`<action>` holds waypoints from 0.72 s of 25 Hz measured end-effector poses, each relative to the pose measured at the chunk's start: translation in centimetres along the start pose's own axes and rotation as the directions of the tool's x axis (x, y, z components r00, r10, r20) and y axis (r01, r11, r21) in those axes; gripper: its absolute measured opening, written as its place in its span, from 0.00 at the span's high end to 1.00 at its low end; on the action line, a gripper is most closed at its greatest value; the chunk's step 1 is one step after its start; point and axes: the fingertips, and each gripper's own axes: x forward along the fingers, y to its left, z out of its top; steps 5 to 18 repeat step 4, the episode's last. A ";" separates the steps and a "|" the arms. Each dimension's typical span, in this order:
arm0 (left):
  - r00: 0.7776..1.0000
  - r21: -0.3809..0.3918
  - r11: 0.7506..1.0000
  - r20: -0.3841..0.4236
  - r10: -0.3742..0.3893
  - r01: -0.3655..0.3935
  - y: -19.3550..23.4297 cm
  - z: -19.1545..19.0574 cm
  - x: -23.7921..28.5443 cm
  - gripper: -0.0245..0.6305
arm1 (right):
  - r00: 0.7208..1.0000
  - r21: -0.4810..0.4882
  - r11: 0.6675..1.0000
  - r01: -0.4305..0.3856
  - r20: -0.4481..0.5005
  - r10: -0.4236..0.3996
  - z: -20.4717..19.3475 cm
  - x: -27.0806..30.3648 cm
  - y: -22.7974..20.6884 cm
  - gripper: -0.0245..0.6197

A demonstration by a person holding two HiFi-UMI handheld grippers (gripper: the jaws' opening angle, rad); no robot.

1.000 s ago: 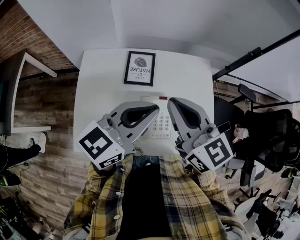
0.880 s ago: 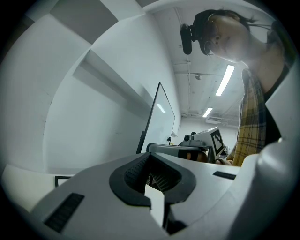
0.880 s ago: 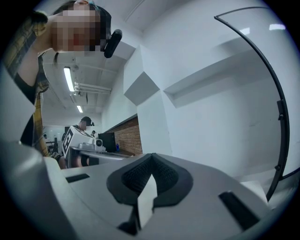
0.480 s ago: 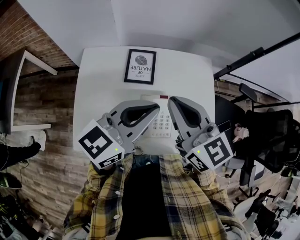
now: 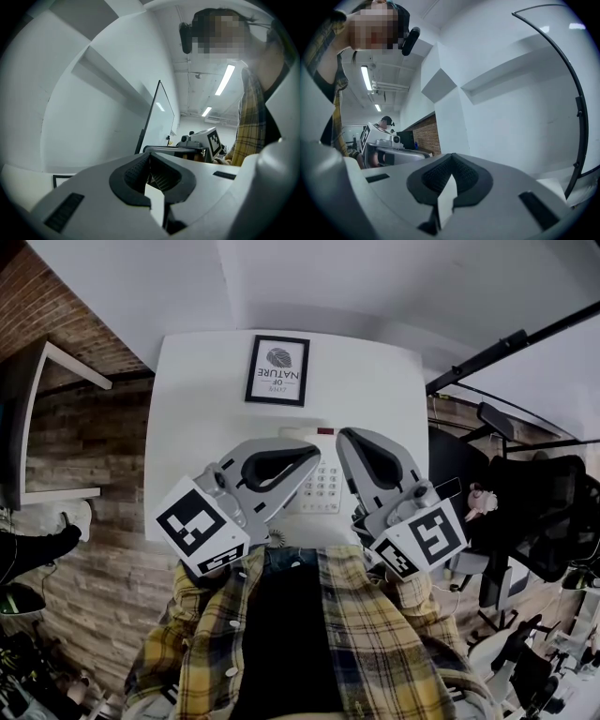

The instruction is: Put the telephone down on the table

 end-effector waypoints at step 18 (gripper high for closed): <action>1.000 0.001 1.000 -0.005 -0.005 0.005 0.0 0.0 0.1 0.94 | 1.000 0.004 1.000 0.008 -0.001 -0.008 -0.1 0.1 -0.3 0.92</action>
